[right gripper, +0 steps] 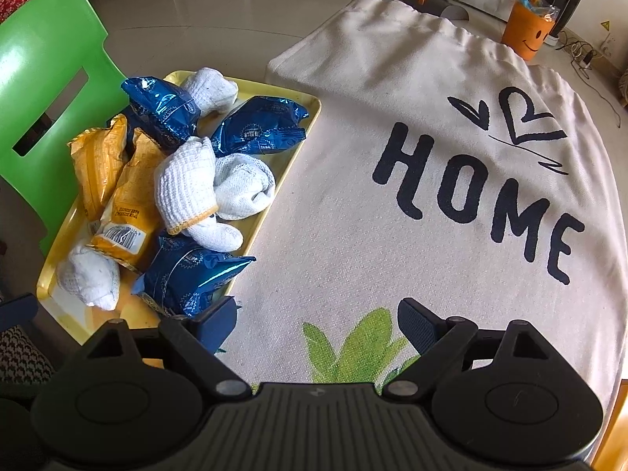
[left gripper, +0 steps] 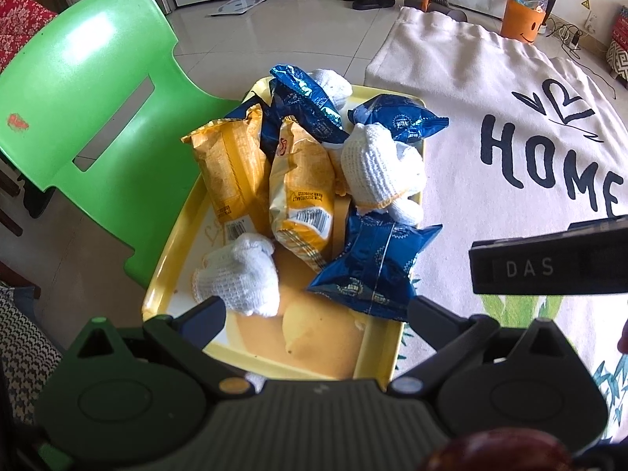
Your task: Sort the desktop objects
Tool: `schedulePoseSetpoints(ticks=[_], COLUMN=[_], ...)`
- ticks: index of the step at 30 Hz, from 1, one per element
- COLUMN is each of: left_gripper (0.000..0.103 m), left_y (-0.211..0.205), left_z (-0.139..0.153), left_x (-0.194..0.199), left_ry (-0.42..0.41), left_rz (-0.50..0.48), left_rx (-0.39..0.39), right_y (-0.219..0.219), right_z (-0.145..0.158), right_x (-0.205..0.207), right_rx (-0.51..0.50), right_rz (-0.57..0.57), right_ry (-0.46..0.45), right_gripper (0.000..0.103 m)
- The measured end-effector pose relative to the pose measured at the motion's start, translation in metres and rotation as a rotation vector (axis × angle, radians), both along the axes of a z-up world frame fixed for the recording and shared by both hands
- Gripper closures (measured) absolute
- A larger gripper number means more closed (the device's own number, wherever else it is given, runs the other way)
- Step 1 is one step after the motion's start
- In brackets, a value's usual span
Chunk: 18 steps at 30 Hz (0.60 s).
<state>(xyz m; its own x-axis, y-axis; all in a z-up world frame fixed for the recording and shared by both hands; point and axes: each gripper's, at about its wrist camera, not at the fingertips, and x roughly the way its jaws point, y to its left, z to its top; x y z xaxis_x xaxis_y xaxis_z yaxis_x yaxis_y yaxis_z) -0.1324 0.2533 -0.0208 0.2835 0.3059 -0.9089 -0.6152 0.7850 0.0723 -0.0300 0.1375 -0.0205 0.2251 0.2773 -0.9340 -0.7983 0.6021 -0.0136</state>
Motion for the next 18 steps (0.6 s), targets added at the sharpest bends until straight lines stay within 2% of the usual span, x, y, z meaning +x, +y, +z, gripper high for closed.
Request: schedulePoseSetpoints(ticks=[18], left_gripper=[0.000], left_y=[0.0029], left_z=[-0.0008], left_x=[0.0023], left_ry=[0.003], left_rz=[0.013], left_rx=[-0.019], right_y=[0.0034], right_z=[0.0001], right_x=[-0.0001], right_rx=[0.010], right_rz=[-0.001], right_ry=[-0.003], right_gripper=[0.013])
